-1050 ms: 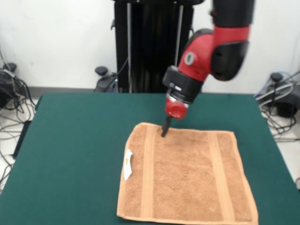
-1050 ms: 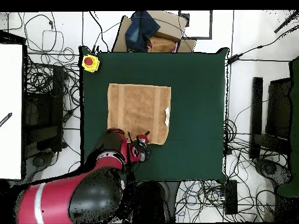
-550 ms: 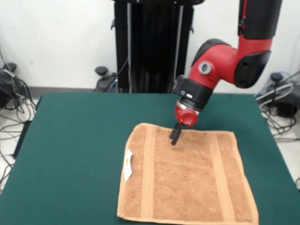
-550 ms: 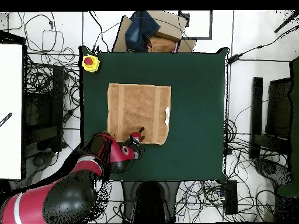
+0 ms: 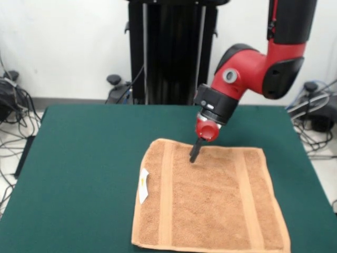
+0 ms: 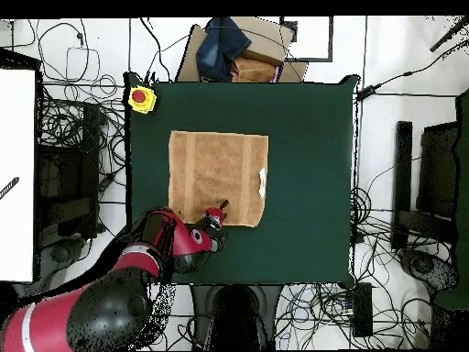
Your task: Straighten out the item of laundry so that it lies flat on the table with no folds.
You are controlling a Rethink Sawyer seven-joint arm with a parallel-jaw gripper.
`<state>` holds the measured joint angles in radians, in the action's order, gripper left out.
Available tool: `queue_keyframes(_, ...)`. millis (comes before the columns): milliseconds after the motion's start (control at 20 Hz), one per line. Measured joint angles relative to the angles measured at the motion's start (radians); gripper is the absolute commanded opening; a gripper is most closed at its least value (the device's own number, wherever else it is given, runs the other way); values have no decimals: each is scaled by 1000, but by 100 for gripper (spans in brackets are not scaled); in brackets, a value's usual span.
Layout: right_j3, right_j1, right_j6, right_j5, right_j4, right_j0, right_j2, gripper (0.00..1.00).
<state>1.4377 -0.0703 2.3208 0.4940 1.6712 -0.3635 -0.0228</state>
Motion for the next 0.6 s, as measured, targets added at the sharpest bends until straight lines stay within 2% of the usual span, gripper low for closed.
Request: queue_keyframes(600, 34, -34, 13, -19, 26, -2, -7, 100)
